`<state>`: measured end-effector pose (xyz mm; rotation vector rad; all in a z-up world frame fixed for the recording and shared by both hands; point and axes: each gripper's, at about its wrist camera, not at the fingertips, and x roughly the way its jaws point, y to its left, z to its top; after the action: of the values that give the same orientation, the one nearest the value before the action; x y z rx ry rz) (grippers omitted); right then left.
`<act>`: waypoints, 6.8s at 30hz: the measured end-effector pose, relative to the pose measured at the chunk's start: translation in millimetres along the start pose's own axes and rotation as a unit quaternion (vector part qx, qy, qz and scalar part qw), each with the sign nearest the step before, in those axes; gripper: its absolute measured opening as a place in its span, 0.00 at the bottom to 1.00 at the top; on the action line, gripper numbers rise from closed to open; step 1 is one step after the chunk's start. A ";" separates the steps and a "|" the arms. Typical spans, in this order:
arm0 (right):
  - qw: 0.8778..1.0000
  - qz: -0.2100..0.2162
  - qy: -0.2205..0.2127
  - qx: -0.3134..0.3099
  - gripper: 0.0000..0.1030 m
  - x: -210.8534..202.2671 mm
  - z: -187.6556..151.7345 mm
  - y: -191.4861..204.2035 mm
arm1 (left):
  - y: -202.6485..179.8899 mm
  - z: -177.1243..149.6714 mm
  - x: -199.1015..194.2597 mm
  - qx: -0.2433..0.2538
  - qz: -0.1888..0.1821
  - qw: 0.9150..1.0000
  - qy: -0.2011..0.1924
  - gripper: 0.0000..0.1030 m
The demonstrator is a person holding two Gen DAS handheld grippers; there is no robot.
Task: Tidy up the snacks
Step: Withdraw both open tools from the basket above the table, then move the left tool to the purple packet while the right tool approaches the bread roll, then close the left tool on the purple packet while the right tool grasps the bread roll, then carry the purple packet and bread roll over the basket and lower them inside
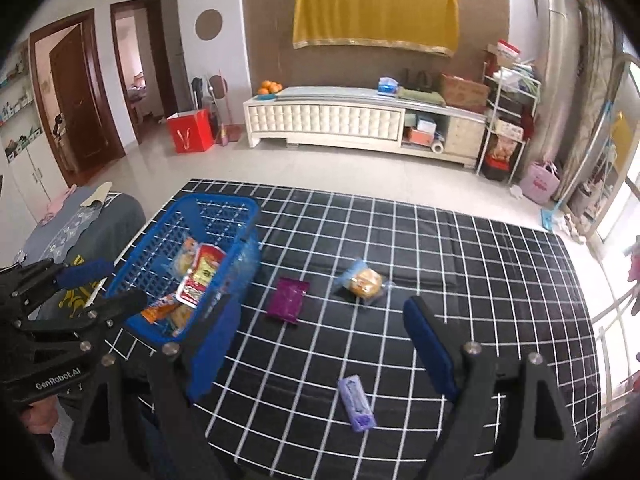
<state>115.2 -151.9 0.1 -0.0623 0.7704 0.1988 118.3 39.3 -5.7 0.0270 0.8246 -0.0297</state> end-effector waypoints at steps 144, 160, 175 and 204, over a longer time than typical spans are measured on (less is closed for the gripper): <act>0.992 0.058 0.046 -0.099 0.56 91.7 16.9 -85.3 | -57.8 14.8 100.8 -0.033 0.000 0.999 0.032 0.45; 0.990 0.076 -0.018 -0.120 0.56 -0.6 23.0 4.1 | 0.8 8.0 -22.3 -0.024 0.030 0.998 -0.048 0.45; 0.987 0.119 -0.019 -0.106 0.56 9.6 26.2 80.5 | 88.2 -3.1 -64.3 -0.044 0.046 0.996 -0.061 0.45; 0.988 0.096 0.053 -0.113 0.57 69.0 15.9 114.5 | 137.1 -29.8 44.5 -0.103 -0.019 0.993 0.051 0.47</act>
<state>151.3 -27.0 -34.7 -0.2149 0.8580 0.4686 131.7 176.6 -56.8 -0.1834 0.9269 0.0206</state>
